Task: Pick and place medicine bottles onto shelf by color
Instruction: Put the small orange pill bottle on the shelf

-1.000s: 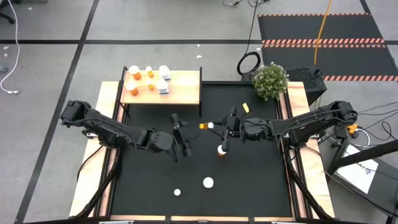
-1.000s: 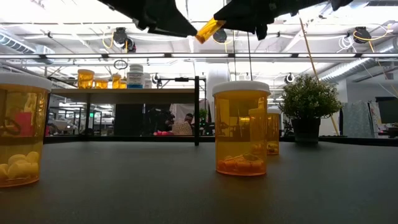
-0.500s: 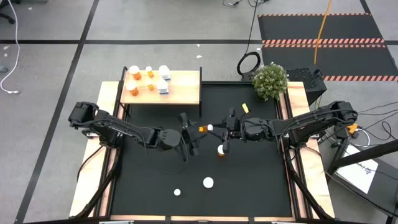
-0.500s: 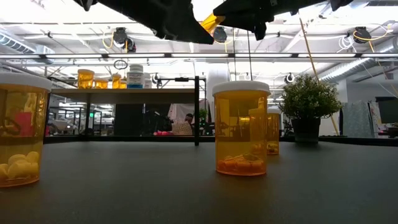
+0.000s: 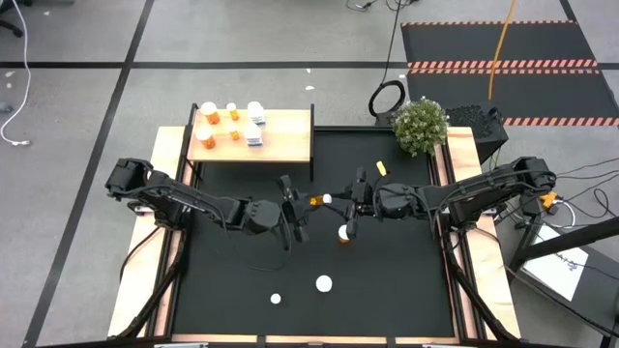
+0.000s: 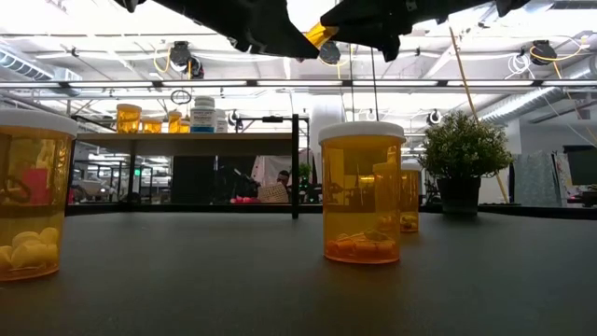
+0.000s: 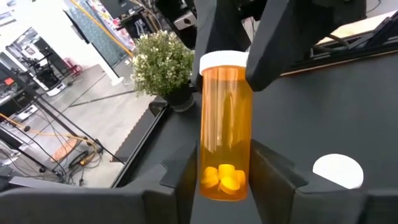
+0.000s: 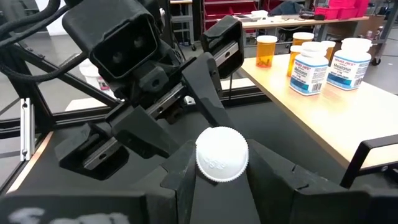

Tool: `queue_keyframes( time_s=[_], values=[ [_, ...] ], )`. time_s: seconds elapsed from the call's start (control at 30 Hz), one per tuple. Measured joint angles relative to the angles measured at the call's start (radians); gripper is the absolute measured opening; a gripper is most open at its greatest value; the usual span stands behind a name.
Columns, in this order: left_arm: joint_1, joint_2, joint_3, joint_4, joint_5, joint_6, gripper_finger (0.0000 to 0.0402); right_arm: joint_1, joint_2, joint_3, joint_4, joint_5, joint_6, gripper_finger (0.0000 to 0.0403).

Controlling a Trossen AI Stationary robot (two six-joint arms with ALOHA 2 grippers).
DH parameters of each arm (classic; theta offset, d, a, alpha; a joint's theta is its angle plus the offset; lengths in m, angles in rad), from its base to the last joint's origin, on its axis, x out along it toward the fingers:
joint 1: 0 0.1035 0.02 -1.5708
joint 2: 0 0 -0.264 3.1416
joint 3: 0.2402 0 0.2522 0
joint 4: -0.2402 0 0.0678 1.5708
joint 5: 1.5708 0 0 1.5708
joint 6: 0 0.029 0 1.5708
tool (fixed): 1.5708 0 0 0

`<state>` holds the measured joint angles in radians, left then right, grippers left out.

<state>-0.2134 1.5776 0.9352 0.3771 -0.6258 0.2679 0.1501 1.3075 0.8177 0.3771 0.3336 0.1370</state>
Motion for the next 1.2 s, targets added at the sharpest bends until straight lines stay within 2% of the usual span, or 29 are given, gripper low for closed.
queue_keyframes(
  time_s=[0.2, 0.57, 0.7, 0.93, 1.07, 1.2],
  values=[
    [-0.001, 0.0, 0.0, -0.001, 0.004, 0.0, 0.0111, 0.0, 0.0, 0.0, 0.007, -0.03, -0.008, 0.0121],
    [-0.012, -0.006, 0.0, 0.0, 0.002, -0.008, 0.0108, 0.001, 0.0, 0.0, 0.017, -0.051, -0.02, 0.0128],
    [-0.013, -0.007, 0.0, 0.016, 0.009, -0.016, 0.0107, 0.012, 0.0, 0.0, 0.019, -0.05, -0.056, 0.0168],
    [-0.017, -0.015, 0.0, 0.054, 0.038, -0.047, 0.0107, 0.04, -0.008, 0.0, 0.016, -0.052, -0.149, 0.0276],
    [-0.018, -0.076, 0.0, 0.083, 0.138, -0.122, 0.0107, 0.059, -0.03, 0.0, 0.015, -0.051, -0.203, 0.0312],
    [-0.019, -0.117, 0.0, 0.087, 0.292, -0.192, 0.0108, 0.073, -0.04, 0.0, 0.035, -0.051, -0.225, 0.0319]
  ],
)
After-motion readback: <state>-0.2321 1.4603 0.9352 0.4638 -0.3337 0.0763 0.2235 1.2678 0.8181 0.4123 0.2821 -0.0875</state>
